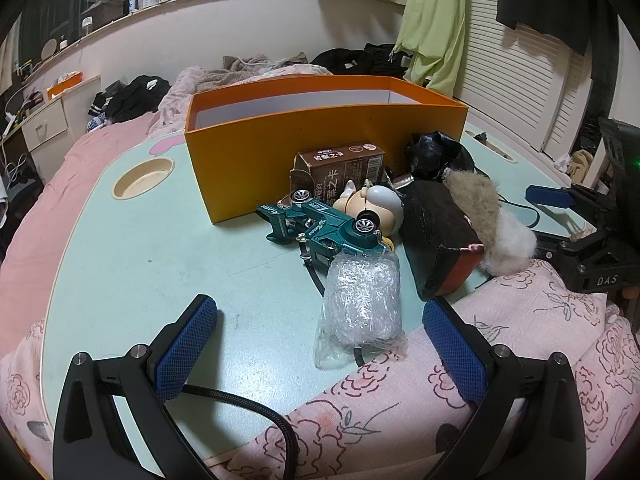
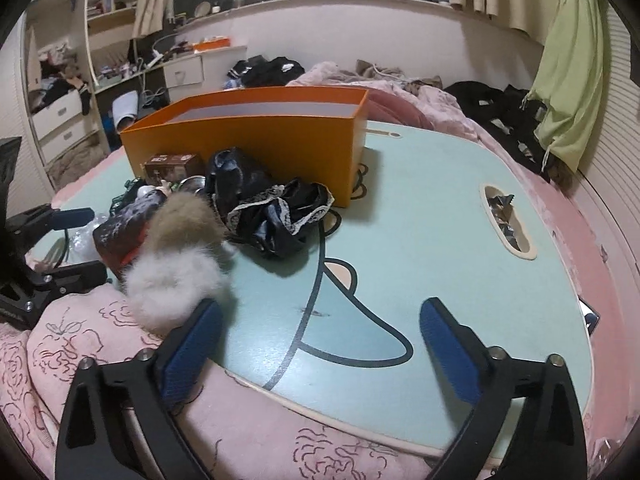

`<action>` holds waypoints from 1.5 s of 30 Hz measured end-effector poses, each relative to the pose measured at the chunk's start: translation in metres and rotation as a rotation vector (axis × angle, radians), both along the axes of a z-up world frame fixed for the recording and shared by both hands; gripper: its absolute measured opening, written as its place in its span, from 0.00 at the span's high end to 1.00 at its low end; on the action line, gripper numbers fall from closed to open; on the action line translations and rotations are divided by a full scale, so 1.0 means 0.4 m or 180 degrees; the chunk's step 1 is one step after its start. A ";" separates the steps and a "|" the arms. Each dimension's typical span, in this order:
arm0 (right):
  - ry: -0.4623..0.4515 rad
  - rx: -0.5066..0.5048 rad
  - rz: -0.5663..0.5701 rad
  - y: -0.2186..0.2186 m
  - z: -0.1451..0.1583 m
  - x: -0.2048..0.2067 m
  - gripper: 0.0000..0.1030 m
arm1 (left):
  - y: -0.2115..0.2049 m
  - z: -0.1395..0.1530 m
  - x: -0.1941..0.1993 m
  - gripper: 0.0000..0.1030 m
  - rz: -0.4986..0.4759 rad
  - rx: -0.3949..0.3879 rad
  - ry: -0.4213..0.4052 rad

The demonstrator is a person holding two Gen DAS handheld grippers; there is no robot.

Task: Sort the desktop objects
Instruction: 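Lift the white fluff out and set it beside the beige pompom, then reach into the box and grasp the blue printed tin with the left gripper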

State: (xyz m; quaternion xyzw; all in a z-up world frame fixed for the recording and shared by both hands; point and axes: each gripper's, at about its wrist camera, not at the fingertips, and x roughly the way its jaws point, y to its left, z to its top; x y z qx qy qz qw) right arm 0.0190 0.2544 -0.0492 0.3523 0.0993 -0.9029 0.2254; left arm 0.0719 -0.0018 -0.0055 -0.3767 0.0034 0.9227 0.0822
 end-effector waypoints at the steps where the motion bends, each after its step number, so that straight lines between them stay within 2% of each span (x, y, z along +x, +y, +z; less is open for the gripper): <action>1: -0.0001 0.0003 0.0001 0.001 -0.002 0.001 0.01 | 0.000 0.000 0.000 0.00 -0.0001 -0.0003 0.0000; 7: -0.0010 0.0014 -0.0004 -0.001 0.002 0.005 0.00 | -0.001 0.000 0.001 0.00 0.0006 0.0011 0.0000; 14: -0.0018 0.0010 -0.0027 0.006 0.002 0.006 0.00 | -0.017 0.029 -0.011 0.00 0.0030 0.0172 -0.0010; 17: -0.0015 -0.0005 -0.0014 0.009 0.002 0.006 0.00 | -0.030 0.073 -0.011 0.00 0.0086 0.0247 0.0167; 22: -0.0007 -0.0009 -0.0011 0.005 0.003 0.018 0.00 | -0.033 0.188 -0.038 0.00 0.0095 0.0157 0.0497; 24: -0.0005 -0.0011 -0.0010 0.005 0.003 0.019 0.00 | -0.037 0.239 -0.076 0.01 0.0072 0.0152 0.0526; 25: -0.0006 -0.0011 -0.0011 0.005 0.003 0.020 0.00 | -0.039 0.257 -0.102 0.05 0.0048 0.0166 0.0469; 26: -0.0004 -0.0013 -0.0010 0.005 0.004 0.020 0.00 | -0.040 0.269 -0.132 0.15 0.0037 0.0184 0.0379; 28: -0.0002 -0.0016 -0.0006 0.006 0.005 0.020 0.00 | -0.045 0.281 -0.210 0.24 0.0101 0.0221 0.0101; 31: -0.0002 -0.0017 -0.0005 0.006 0.005 0.020 0.00 | -0.045 0.248 -0.334 0.26 0.0216 0.0366 -0.0480; 32: 0.0000 -0.0019 -0.0003 0.006 0.006 0.021 0.00 | -0.046 0.222 -0.382 0.26 0.0300 0.0427 -0.0759; 35: 0.0002 -0.0024 0.0000 0.007 0.007 0.022 0.00 | -0.034 0.162 -0.456 0.26 0.0542 0.0336 -0.1177; 41: 0.0005 -0.0024 0.0000 0.006 0.008 0.023 0.00 | -0.024 0.092 -0.531 0.25 0.0844 0.0207 -0.1479; 45: 0.0008 -0.0030 0.0005 0.002 0.013 0.021 0.00 | -0.002 0.068 -0.570 0.25 0.0958 -0.0218 -0.1535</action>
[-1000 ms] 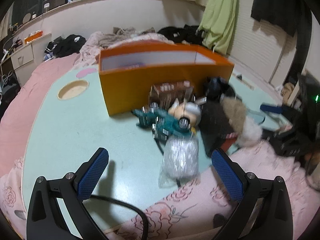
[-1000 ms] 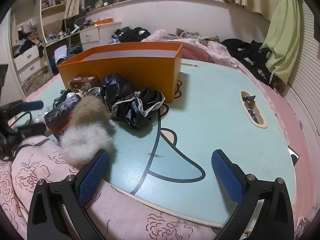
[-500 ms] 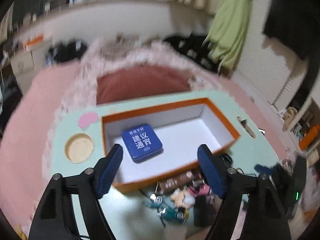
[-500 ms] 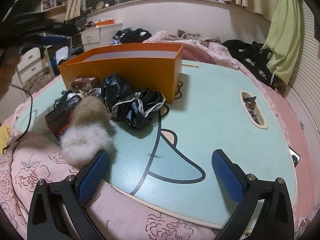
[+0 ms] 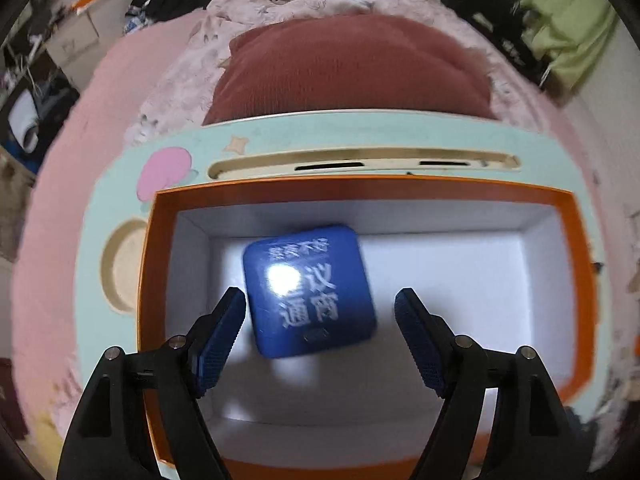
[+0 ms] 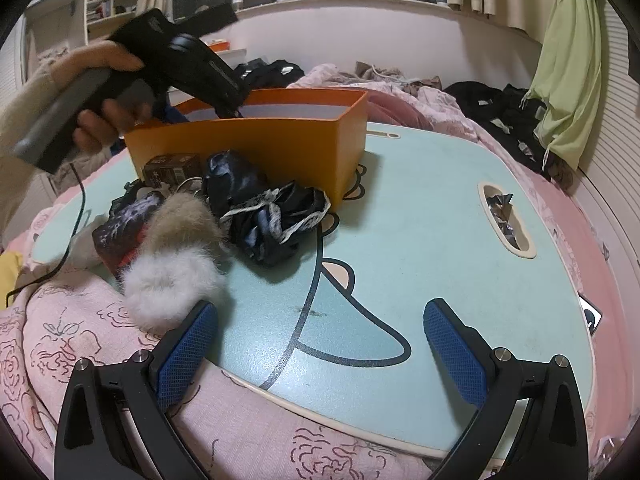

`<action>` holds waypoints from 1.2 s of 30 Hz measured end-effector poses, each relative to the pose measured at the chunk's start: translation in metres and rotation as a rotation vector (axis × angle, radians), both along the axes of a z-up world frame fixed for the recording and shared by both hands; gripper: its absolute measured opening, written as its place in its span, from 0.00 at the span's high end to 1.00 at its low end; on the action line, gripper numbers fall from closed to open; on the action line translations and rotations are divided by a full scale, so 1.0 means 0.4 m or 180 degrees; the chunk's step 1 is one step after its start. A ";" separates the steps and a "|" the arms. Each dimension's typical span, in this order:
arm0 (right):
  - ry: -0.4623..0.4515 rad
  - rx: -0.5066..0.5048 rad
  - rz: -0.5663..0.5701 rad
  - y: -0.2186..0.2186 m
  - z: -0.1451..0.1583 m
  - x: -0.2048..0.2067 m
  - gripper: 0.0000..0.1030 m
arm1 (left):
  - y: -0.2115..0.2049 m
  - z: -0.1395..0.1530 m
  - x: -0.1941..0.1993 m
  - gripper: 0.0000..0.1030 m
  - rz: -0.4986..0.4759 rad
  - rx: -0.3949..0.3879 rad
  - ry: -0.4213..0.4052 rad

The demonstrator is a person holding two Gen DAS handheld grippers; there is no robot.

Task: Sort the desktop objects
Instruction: 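Reach into the box and grasp the blue printed tin with the left gripper, then lift the blue tin out and set it on the table beside the box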

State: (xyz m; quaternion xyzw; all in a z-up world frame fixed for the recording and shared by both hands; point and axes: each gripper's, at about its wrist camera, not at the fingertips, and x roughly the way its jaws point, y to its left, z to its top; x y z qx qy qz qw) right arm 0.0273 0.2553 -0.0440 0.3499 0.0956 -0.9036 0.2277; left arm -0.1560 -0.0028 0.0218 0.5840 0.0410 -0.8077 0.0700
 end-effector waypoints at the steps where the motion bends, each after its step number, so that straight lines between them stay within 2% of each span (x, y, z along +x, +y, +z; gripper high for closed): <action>1: 0.0001 -0.0004 0.0002 0.000 0.001 -0.001 0.00 | 0.006 -0.008 -0.008 0.25 -0.0053 -0.0122 -0.0050; 3: -0.0002 0.0000 -0.0001 0.000 0.001 -0.001 0.00 | 0.025 -0.028 -0.023 0.25 -0.0252 -0.0410 -0.0191; 6: -0.0001 0.0000 0.0001 -0.001 0.002 -0.001 0.00 | 0.030 -0.022 -0.031 0.25 -0.0490 -0.0359 -0.0256; 8: 0.0000 -0.0004 0.0001 -0.001 0.003 -0.002 0.00 | 0.030 -0.017 -0.028 0.33 -0.0617 -0.0339 -0.0242; 13: 0.0000 -0.0003 0.0000 -0.002 0.002 -0.001 0.00 | -0.012 -0.017 -0.006 0.35 -0.0581 0.0141 -0.0096; 16: 0.0001 -0.0004 0.0000 -0.002 0.002 -0.001 0.00 | -0.036 -0.006 0.013 0.35 -0.0586 0.0542 0.0104; 18: 0.0001 -0.0004 -0.0001 -0.002 0.002 -0.001 0.00 | -0.051 0.017 0.032 0.35 -0.0556 0.0663 0.0253; 22: 0.0001 -0.0006 -0.0001 -0.003 0.002 -0.001 0.00 | -0.066 0.122 0.101 0.35 -0.0609 0.0959 0.0800; 23: 0.0002 -0.0006 -0.0001 -0.002 0.001 -0.001 0.00 | -0.074 0.164 0.145 0.35 -0.0648 0.1056 0.0972; 26: 0.0002 -0.0008 -0.0002 -0.003 0.003 -0.001 0.00 | -0.104 0.228 0.250 0.35 -0.0779 0.1115 0.1242; 29: 0.0002 -0.0007 -0.0002 -0.003 0.002 0.000 0.00 | -0.141 0.216 0.335 0.35 -0.0721 0.0970 0.1277; 32: 0.0001 -0.0008 -0.0001 -0.002 0.000 0.000 0.00 | -0.179 0.160 0.390 0.35 -0.0502 0.0795 0.1215; 36: 0.0001 -0.0007 0.0000 -0.004 0.000 -0.001 0.00 | -0.197 0.050 0.425 0.35 -0.0376 0.0881 0.0967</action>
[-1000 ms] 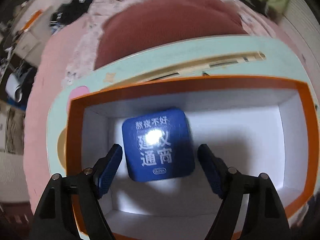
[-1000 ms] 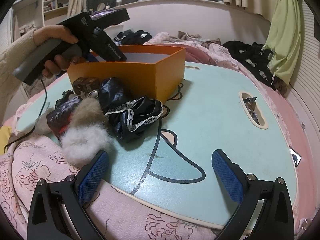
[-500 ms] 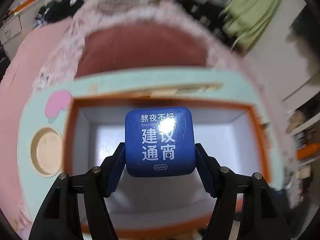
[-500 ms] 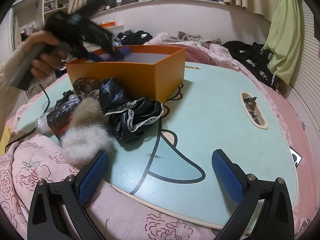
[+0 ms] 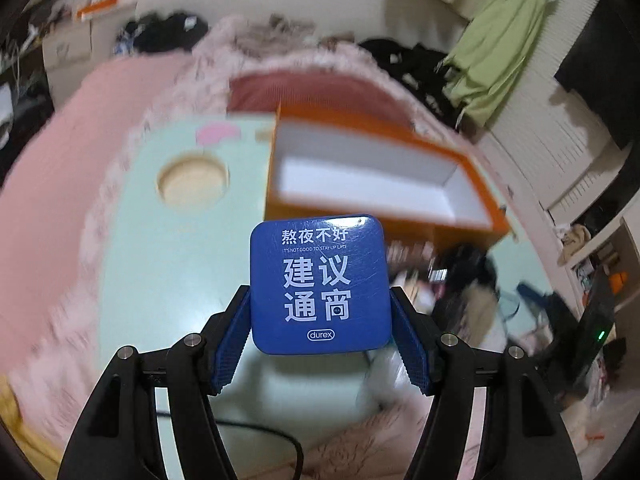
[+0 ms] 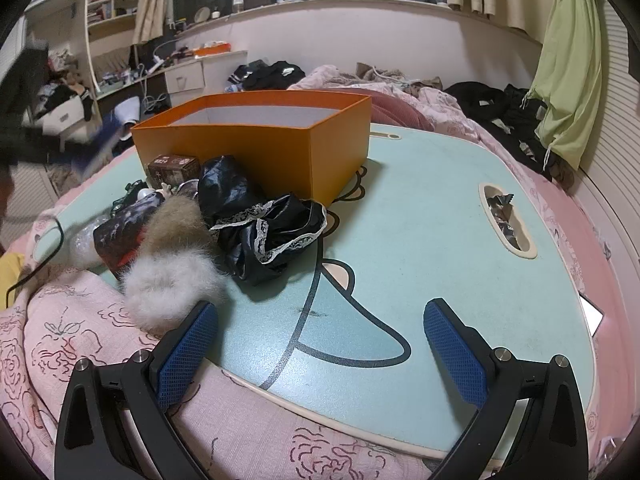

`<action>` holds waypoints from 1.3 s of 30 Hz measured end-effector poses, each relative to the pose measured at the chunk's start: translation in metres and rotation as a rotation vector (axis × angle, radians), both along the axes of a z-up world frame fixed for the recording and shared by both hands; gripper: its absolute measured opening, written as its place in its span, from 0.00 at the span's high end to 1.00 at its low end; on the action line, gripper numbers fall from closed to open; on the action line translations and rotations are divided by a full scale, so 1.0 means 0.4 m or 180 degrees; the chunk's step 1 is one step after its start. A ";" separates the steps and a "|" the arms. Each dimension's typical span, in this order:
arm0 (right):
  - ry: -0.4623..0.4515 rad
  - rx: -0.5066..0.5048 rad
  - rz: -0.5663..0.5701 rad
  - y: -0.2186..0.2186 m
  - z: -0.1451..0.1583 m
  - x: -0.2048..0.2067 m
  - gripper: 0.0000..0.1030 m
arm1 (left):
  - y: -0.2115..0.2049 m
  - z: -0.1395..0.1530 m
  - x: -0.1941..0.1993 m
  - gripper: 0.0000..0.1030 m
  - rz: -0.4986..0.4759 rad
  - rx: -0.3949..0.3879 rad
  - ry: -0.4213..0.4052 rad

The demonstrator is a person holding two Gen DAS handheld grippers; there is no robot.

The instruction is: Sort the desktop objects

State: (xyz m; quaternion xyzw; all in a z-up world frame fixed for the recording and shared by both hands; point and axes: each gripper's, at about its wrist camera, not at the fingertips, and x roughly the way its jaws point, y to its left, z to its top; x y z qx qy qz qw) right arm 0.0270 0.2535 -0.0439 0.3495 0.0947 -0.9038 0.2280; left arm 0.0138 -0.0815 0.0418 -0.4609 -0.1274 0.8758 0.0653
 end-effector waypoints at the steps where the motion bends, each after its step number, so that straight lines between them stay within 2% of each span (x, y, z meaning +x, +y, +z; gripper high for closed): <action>1: 0.0000 0.0000 0.0000 -0.001 0.001 0.000 0.00 | 0.013 -0.018 0.006 0.35 -0.0006 -0.0002 -0.0040; 5: 0.0001 -0.0002 0.0000 0.000 -0.001 0.000 0.00 | 0.057 -0.072 0.013 0.35 0.0020 -0.0077 -0.0093; 9: 0.0001 -0.0003 -0.0001 0.000 -0.001 0.001 0.00 | 0.083 -0.074 0.000 0.35 0.0076 -0.0032 -0.0012; 13: 0.0002 -0.0007 0.0002 0.000 0.000 0.001 0.00 | 0.096 -0.074 0.002 0.35 0.0120 -0.0126 0.0036; 19: 0.0003 -0.0088 0.0003 -0.003 0.001 -0.001 0.00 | 0.043 -0.024 0.091 0.28 0.0430 -0.0256 0.0516; 21: 0.0002 -0.0117 -0.0020 -0.003 0.003 -0.002 0.00 | 0.036 -0.016 0.118 0.22 0.0408 -0.0342 0.0577; 26: 0.0004 -0.0330 -0.0083 0.028 0.013 -0.003 0.00 | 0.045 -0.044 0.164 0.22 0.0248 -0.0526 0.0500; 29: 0.0040 -0.0516 -0.0143 0.046 0.038 -0.002 0.00 | 0.048 -0.052 0.166 0.22 0.0080 -0.0332 0.0471; 32: 0.0127 -0.0665 -0.0142 0.046 0.093 -0.009 0.00 | 0.045 -0.046 0.183 0.22 0.0065 -0.0278 0.0566; 35: 0.0233 -0.0434 -0.0217 0.008 0.143 -0.035 0.00 | 0.065 -0.042 0.208 0.22 -0.0099 -0.0292 0.0687; 39: 0.0255 0.0174 -0.0308 -0.077 0.161 -0.107 0.00 | 0.114 -0.063 0.206 0.22 -0.0278 -0.0544 0.0615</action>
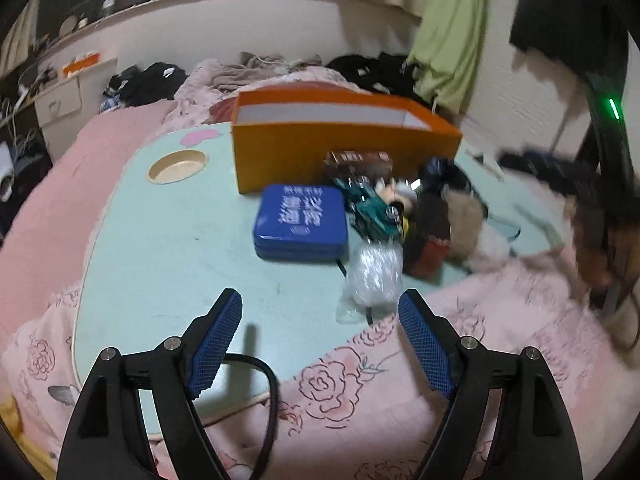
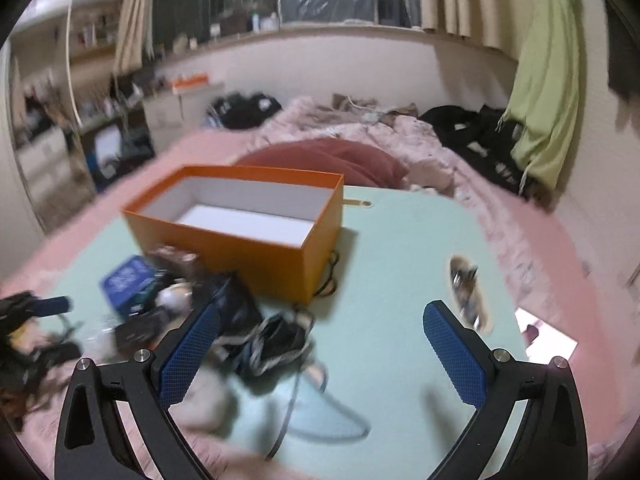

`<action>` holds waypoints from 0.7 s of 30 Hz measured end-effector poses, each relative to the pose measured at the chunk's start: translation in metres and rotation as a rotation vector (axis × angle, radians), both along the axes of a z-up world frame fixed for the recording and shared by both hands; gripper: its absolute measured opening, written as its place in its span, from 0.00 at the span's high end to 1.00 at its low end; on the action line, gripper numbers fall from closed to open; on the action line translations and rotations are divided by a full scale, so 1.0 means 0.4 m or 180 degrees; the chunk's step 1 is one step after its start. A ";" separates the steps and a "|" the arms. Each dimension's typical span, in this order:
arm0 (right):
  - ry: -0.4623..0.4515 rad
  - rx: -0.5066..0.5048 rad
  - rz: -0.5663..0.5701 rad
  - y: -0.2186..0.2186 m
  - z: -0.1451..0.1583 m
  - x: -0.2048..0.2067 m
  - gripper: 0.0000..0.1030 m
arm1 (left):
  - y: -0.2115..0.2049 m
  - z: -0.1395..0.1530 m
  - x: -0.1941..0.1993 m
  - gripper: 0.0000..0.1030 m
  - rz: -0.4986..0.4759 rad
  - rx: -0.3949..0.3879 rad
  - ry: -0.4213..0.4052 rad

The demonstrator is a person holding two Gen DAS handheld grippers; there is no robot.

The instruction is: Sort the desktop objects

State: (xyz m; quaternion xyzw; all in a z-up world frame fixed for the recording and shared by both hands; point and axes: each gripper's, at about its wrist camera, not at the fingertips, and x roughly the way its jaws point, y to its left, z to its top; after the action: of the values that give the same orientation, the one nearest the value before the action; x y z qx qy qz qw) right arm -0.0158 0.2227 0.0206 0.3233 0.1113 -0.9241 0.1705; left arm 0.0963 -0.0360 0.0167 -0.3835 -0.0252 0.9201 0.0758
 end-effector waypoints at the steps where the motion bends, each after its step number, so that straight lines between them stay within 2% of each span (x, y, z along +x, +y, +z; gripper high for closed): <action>1: -0.0054 0.0128 -0.0027 -0.021 -0.004 -0.023 0.00 | 0.010 -0.008 -0.003 0.22 -0.0009 -0.0063 -0.0006; 4: -0.0269 0.0189 -0.0049 -0.056 -0.013 -0.072 0.00 | 0.022 -0.026 -0.013 0.22 0.0039 -0.0125 -0.0052; 7: -0.0448 0.0194 -0.0063 -0.078 -0.019 -0.103 0.00 | 0.011 -0.035 -0.029 0.22 0.0148 0.0002 -0.0089; 10: -0.0567 0.0267 -0.0077 -0.105 -0.019 -0.134 0.00 | 0.009 -0.035 -0.040 0.22 0.0203 0.0023 -0.0089; 17: -0.0640 0.0514 -0.0033 -0.149 -0.033 -0.167 0.00 | 0.027 -0.040 -0.054 0.22 0.0263 -0.0165 -0.0113; 21: -0.0632 0.0581 0.0009 -0.160 -0.039 -0.179 0.00 | 0.026 -0.040 -0.066 0.22 0.0303 -0.0186 -0.0129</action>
State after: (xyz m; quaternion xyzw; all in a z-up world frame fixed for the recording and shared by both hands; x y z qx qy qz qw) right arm -0.0873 0.1586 0.0051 0.4272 0.1779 -0.8734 0.1518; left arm 0.0697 -0.0256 0.0008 -0.4024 -0.0182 0.9151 0.0202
